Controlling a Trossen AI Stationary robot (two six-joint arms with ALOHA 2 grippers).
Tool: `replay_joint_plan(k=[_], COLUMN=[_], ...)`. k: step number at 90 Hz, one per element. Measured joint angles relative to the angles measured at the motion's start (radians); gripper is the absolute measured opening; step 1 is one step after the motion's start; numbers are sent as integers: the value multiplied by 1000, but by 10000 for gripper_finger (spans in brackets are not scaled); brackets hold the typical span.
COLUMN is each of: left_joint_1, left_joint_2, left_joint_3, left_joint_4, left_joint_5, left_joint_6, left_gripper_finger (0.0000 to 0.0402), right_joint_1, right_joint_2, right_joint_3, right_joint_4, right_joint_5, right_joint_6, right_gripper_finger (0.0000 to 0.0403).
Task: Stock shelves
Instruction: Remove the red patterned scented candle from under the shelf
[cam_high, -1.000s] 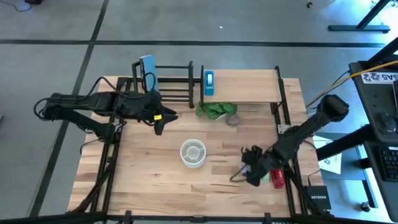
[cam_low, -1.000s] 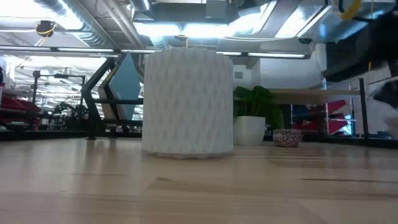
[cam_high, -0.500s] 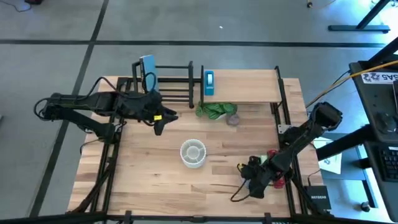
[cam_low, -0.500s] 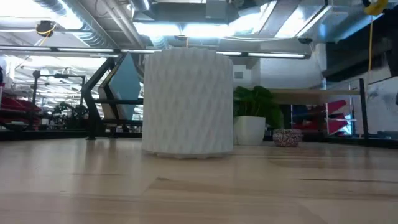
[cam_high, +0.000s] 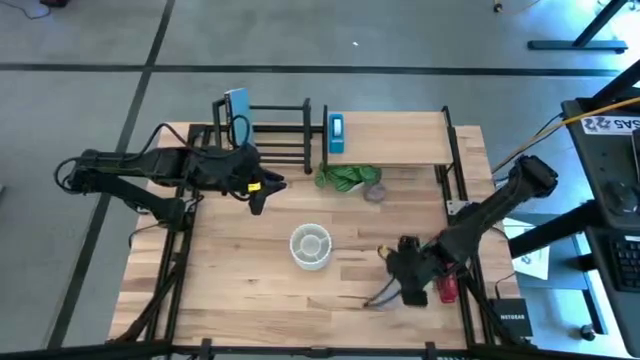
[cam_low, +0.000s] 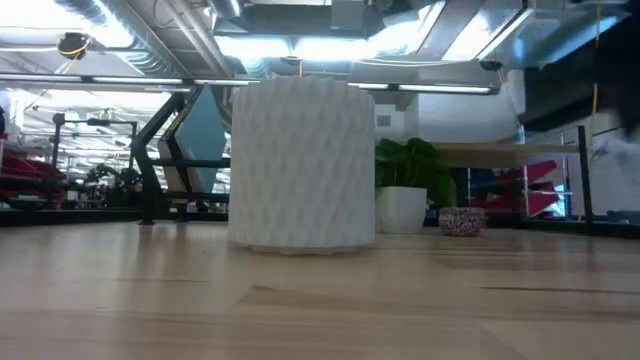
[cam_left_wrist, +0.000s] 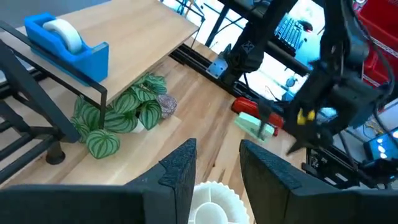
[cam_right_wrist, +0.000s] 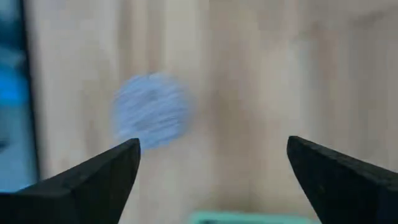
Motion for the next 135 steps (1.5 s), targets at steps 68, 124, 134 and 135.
replay_joint_plan(k=[68,124,134,135], left_joint_1=[0,0,0,0], left_joint_2=[0,57,66,66], left_joint_3=[0,0,0,0], left_joint_4=[-7,-4,-2,-3], left_joint_5=[30,11,25,26], left_joint_6=[-34,-120,-133,-135], left_gripper_finger=[107,107,107,107], right_joint_1=[-370,-539,-582,-586], right_joint_2=[-119,189,188,188], right_joint_3=[-540,-552,-551,-551], right_joint_4=[610,887,889,889], right_joint_5=[528,533,530,530], right_joint_6=[270,232,225,225], right_gripper_finger=[385,385,385,385])
